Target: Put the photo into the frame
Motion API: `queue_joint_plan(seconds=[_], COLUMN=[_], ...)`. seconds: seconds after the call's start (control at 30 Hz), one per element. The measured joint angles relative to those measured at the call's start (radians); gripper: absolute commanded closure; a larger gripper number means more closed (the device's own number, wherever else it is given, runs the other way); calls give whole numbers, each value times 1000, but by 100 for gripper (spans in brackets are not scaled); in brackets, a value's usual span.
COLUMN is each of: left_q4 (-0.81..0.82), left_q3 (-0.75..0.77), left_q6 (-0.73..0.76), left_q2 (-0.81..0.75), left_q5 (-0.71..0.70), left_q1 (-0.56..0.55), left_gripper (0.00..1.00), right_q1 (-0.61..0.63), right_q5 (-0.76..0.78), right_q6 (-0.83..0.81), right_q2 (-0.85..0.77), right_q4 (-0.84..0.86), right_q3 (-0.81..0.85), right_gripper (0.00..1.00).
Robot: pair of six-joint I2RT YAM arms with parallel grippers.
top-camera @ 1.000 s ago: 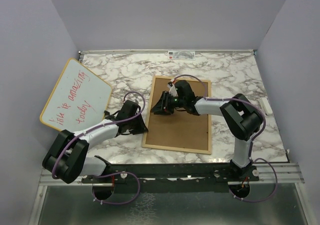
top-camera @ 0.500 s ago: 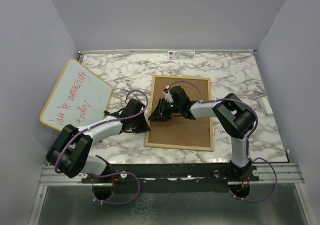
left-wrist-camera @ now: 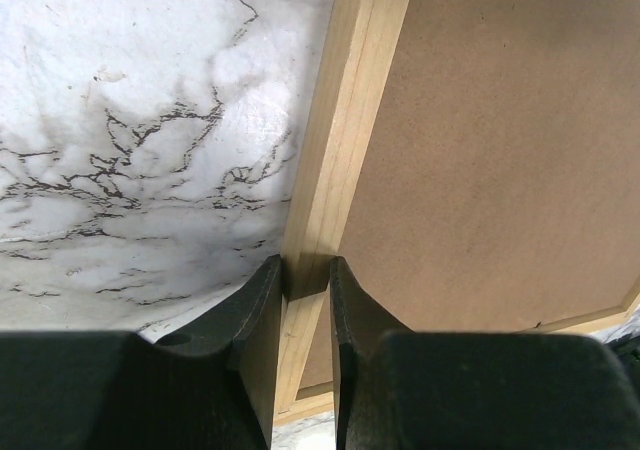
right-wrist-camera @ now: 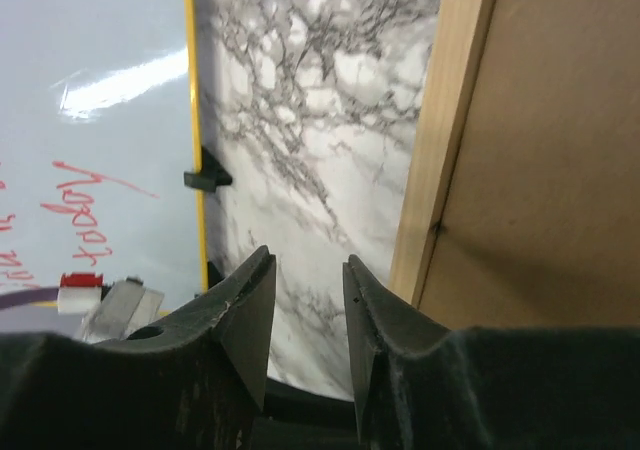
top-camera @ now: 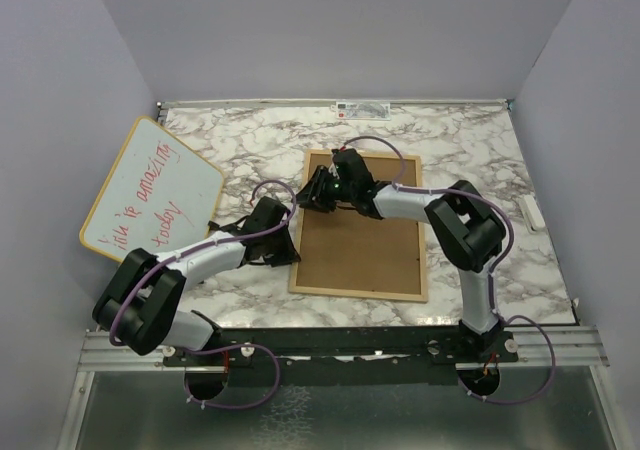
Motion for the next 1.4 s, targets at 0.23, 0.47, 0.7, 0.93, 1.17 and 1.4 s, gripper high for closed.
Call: queue_joint_plan(seconds=[0.23, 0.47, 0.7, 0.93, 1.17, 1.4], left_q4=[-4, -4, -4, -4, -11, -13], left_q3=[3, 3, 3, 4, 10, 19], left_q6=[2, 2, 3, 2, 0, -2], left_q2=[3, 3, 3, 4, 8, 18], left_q5=[0, 0, 0, 0, 0, -2], left_q1=[0, 0, 0, 0, 0, -5], left_gripper=[100, 100, 100, 100, 100, 100], right_q1=[-18, -18, -22, -30, -43, -79], right_q5=[32, 51, 55, 55, 48, 26], right_q6=[-1, -2, -6, -18, -19, -18], right_q2=[55, 73, 87, 112, 91, 68], right_q4=[-18, -50, -47, -43, 15, 42], right_q3=[42, 42, 57, 87, 24, -42], right_gripper=[71, 73, 73, 73, 73, 74])
